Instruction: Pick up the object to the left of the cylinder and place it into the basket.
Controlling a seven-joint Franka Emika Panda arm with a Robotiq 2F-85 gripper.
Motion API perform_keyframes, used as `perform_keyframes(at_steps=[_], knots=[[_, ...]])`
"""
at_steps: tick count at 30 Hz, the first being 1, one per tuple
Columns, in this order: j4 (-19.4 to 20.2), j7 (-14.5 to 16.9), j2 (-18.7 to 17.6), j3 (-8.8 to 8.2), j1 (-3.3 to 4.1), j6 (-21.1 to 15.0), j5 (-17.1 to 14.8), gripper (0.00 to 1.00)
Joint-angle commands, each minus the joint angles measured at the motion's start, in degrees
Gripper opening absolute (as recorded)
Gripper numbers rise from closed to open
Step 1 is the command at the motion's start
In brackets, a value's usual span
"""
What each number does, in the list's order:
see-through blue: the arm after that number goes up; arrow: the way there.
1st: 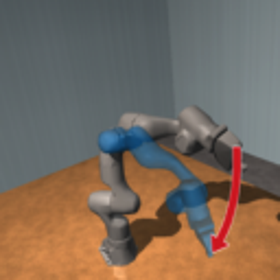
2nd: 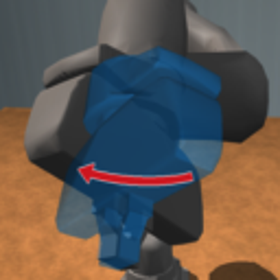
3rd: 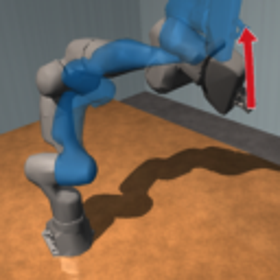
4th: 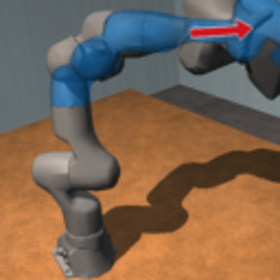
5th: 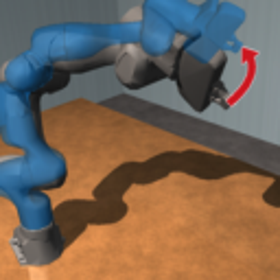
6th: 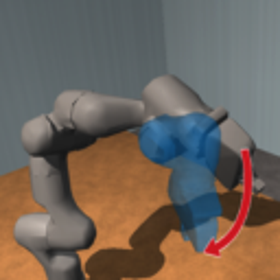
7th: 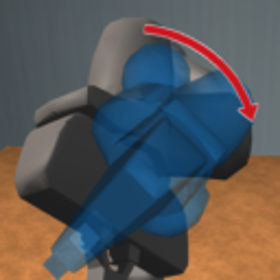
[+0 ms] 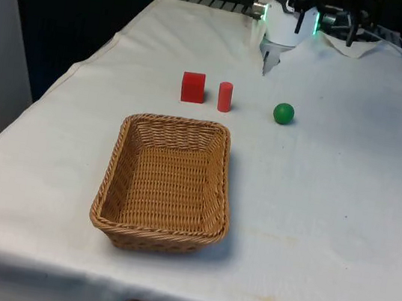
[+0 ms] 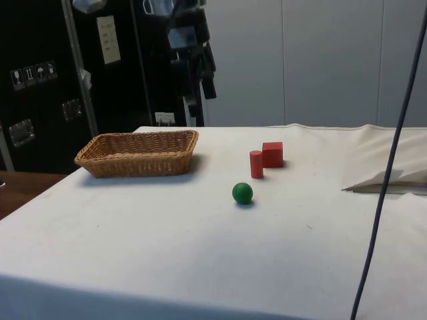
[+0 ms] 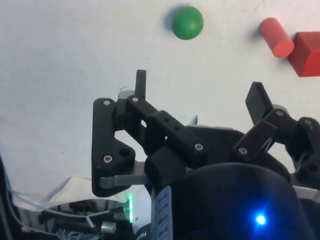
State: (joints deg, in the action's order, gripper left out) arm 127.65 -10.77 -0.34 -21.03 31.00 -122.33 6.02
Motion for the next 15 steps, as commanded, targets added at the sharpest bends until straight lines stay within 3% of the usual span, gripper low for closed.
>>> perform_keyframes(at_steps=[1, 3, 4, 6, 11, 12, 15], knots=[[1.1, -1.1, 0.5, 0.23, 0.11, -1.5, 1.3, 1.00], [2.1, -1.7, 0.6, 0.52, 0.11, -2.7, 2.1, 1.00], [1.0, -0.6, 0.1, 0.34, 0.00, -1.1, 0.9, 1.00], [2.8, -2.1, 0.6, 0.74, 0.11, -3.6, 2.6, 1.00], [5.3, -2.9, 0.9, 1.09, 0.06, -6.8, 4.0, 1.00], [4.5, -2.1, 0.3, 1.03, 0.00, -5.7, 3.0, 1.00], [6.9, -3.2, 1.1, 1.09, 0.00, -8.7, 4.4, 1.00]])
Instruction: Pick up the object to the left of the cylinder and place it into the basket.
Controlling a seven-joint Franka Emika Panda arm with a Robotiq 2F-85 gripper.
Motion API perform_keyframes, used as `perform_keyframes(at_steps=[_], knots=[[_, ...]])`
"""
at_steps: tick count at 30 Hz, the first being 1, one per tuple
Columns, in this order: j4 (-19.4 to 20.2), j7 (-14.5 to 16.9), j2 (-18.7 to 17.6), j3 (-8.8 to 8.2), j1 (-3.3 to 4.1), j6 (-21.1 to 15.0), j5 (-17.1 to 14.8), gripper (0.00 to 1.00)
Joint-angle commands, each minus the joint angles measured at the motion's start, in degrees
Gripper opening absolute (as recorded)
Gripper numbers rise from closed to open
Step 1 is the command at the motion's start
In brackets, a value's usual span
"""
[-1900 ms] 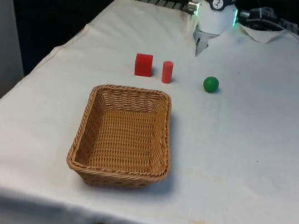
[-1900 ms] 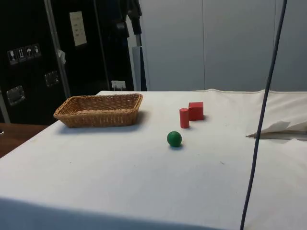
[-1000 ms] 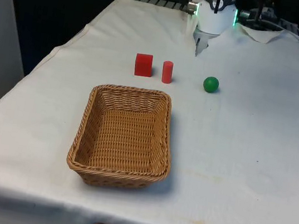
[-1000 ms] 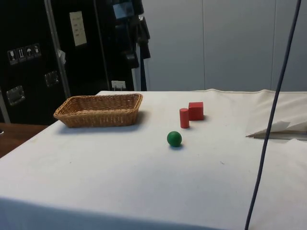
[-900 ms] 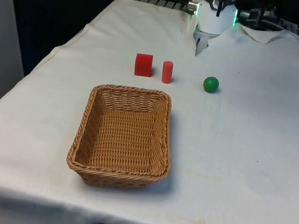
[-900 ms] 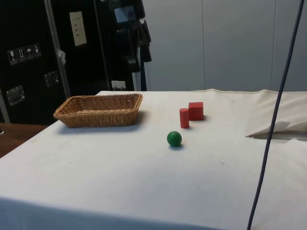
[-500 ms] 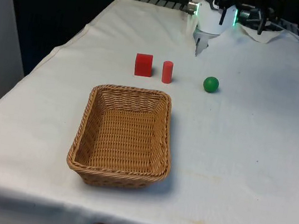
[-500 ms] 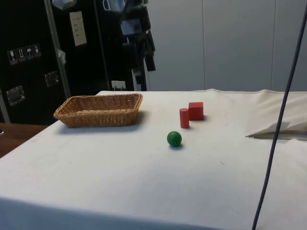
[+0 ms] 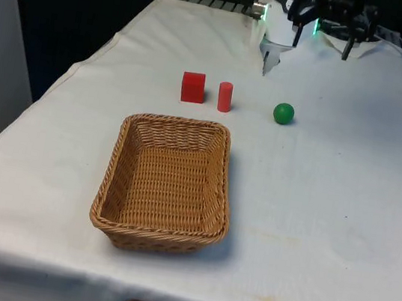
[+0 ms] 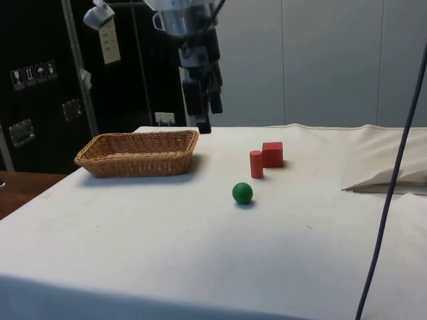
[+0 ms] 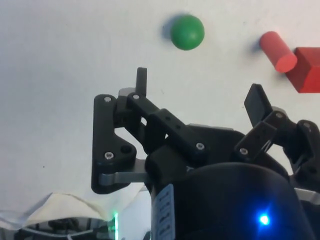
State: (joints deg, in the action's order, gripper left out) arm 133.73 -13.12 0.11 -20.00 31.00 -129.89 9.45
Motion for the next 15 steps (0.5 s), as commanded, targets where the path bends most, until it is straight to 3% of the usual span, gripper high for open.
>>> perform_keyframes(at_steps=[1, 3, 4, 5, 14, 15], knots=[[1.3, -0.9, 0.7, 0.06, 0.00, -1.7, 1.1, 1.00], [2.9, -0.9, 1.0, -0.06, -0.11, -3.6, 1.4, 1.00], [2.3, -0.1, 0.5, 0.00, 0.00, -2.6, 0.2, 1.00], [3.4, -0.9, 1.1, -0.11, -0.11, -4.2, 1.5, 1.00], [9.2, -0.5, 1.6, -0.63, -0.52, -11.2, 2.0, 1.00], [8.8, -0.1, 1.3, -0.57, -0.34, -10.4, 1.1, 1.00]])
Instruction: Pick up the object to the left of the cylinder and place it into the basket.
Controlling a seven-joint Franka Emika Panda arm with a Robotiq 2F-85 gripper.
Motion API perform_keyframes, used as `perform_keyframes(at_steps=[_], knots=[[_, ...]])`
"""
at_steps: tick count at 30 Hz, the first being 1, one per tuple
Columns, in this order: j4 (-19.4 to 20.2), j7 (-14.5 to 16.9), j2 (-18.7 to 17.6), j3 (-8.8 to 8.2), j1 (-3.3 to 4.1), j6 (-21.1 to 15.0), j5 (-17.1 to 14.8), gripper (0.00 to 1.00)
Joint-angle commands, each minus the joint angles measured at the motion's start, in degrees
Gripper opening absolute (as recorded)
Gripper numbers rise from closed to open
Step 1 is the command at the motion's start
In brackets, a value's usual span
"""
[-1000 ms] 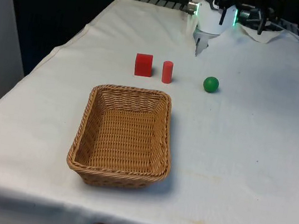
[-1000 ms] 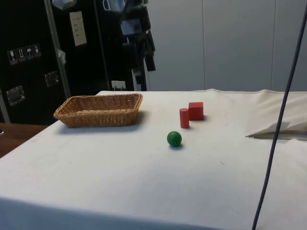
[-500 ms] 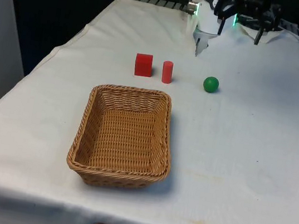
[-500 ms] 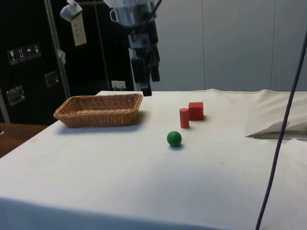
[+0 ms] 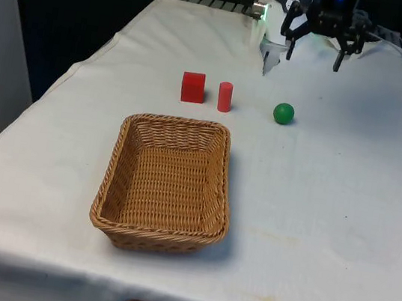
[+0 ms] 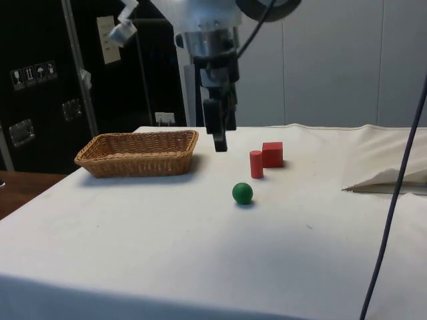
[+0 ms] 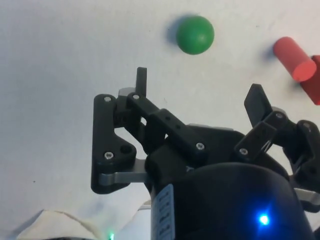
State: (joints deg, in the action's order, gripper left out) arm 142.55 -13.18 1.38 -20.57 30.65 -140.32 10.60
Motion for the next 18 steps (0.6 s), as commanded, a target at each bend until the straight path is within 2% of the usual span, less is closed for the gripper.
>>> perform_keyframes(at_steps=[1, 9, 10, 13, 18], knots=[[0.9, -0.2, 0.3, -0.17, -0.23, -1.5, 0.8, 1.00], [5.0, 1.1, -0.9, -1.15, -0.40, -8.0, -0.6, 1.00], [4.5, 0.5, -0.7, -1.03, -0.34, -6.6, 0.0, 1.00], [6.1, 1.8, -1.8, -1.43, -0.52, -10.5, -1.4, 1.00], [6.9, 2.7, -3.3, -1.95, -0.69, -13.6, -2.5, 1.00]])
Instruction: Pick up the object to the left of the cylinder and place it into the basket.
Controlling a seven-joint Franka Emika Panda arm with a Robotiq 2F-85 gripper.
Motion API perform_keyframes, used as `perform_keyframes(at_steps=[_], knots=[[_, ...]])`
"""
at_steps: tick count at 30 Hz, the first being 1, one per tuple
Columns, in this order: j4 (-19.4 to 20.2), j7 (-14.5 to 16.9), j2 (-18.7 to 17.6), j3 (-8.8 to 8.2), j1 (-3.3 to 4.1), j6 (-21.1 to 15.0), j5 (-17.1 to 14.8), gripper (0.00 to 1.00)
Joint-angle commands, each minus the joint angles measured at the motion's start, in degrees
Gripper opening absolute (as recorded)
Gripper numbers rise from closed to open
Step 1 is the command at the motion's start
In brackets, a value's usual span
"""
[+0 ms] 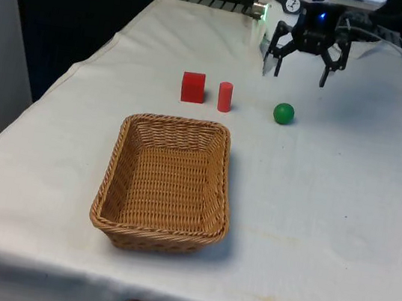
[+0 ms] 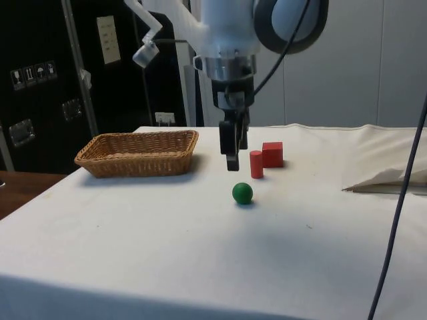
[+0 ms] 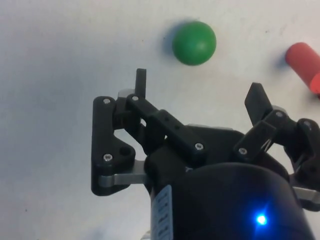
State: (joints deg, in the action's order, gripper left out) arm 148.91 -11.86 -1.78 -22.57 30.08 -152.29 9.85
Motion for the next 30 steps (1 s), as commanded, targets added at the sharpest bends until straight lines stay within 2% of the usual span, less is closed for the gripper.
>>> perform_keyframes(at_steps=[1, 2, 8, 9, 11, 17, 18, 19, 20, 21, 27, 28, 29, 30], knots=[[0.1, 0.2, -0.4, -0.11, 0.00, -0.7, -0.2, 1.00], [0.8, 1.9, -0.9, -0.17, -0.11, -2.8, -2.3, 1.00], [1.6, 3.8, -3.2, -0.46, -0.34, -6.5, -4.5, 1.00], [0.9, 2.7, -3.7, -0.86, -0.06, -5.7, -3.2, 1.00], [2.1, 4.8, -4.2, -0.40, -0.40, -8.4, -5.8, 1.00], [3.0, 6.9, -6.5, 0.00, -0.69, -12.0, -8.8, 1.00], [3.0, 6.9, -6.5, 0.00, -0.69, -12.0, -8.8, 1.00], [2.1, 5.4, -7.0, -1.03, -0.11, -10.9, -6.8, 1.00], [3.1, 7.2, -6.8, 0.06, -0.74, -12.4, -9.2, 1.00], [3.3, 7.9, -7.6, 0.23, -0.92, -13.5, -10.0, 1.00], [3.4, 9.9, -10.1, 0.69, -1.43, -16.8, -12.5, 1.00], [3.4, 10.0, -10.5, 0.69, -1.43, -17.2, -12.7, 1.00], [2.8, 8.7, -11.7, -1.03, -0.29, -16.8, -11.1, 1.00], [3.4, 10.1, -10.8, 0.63, -1.43, -17.5, -12.8, 1.00]])
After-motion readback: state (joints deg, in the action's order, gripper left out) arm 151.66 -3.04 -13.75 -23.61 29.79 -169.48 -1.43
